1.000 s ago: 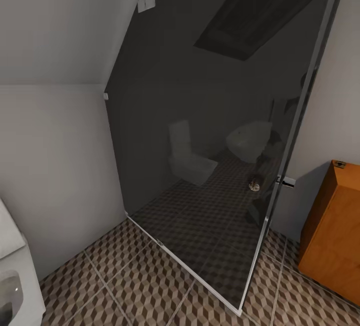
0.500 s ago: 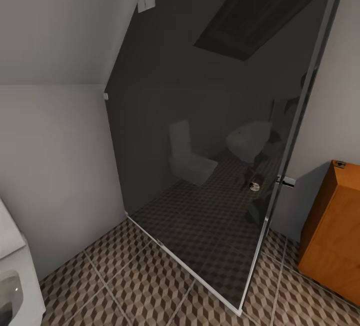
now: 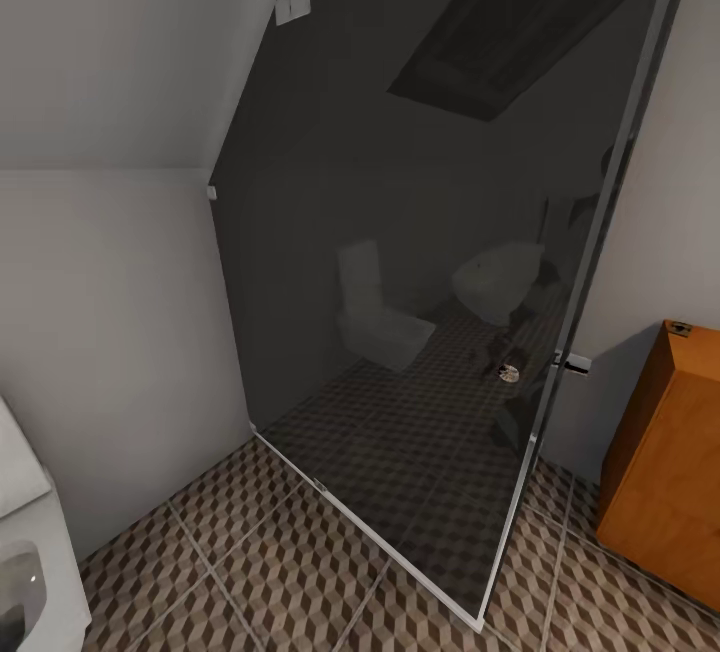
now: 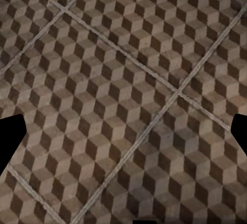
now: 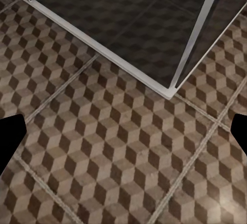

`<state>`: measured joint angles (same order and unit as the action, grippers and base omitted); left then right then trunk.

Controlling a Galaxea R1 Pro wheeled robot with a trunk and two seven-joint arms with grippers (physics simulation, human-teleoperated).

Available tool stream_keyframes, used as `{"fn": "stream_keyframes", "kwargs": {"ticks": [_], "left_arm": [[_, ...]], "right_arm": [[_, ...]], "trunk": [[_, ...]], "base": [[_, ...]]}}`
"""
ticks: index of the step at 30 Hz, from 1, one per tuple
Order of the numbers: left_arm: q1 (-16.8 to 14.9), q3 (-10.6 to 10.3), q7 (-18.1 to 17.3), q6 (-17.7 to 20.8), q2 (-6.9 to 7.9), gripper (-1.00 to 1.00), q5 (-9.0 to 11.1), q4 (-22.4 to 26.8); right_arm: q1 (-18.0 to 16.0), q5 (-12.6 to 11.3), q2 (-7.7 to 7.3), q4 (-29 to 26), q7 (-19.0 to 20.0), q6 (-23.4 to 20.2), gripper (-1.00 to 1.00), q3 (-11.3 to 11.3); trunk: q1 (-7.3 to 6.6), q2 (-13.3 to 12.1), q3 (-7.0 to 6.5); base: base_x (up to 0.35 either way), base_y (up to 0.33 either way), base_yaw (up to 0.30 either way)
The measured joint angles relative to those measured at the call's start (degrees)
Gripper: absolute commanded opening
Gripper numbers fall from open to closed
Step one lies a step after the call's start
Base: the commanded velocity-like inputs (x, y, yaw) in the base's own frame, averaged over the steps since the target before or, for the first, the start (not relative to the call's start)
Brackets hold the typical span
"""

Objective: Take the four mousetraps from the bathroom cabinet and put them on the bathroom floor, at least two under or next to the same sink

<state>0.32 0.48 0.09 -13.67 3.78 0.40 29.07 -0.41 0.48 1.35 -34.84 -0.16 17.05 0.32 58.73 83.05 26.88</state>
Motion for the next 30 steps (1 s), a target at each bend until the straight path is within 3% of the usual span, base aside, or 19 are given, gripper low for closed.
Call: {"fn": "stream_keyframes", "kwargs": {"ticks": [11,30], "left_arm": [[0.00,0.00,-0.01,-0.14,-0.07,1.00,0.00,-0.06],[0.00,-0.07,-0.01,-0.15,-0.09,1.00,0.00,-0.15]], "right_arm": [[0.00,0.00,0.04,0.00,0.00,0.00,1.00,-0.08],[0.00,0.00,0.03,-0.01,0.00,0.00,1.00,-0.16]], "trunk": [[0.00,0.00,0.00],[0.00,0.00,-0.54]], "base": [[0.000,0.000,-0.024],[0.000,0.000,-0.237]]}}
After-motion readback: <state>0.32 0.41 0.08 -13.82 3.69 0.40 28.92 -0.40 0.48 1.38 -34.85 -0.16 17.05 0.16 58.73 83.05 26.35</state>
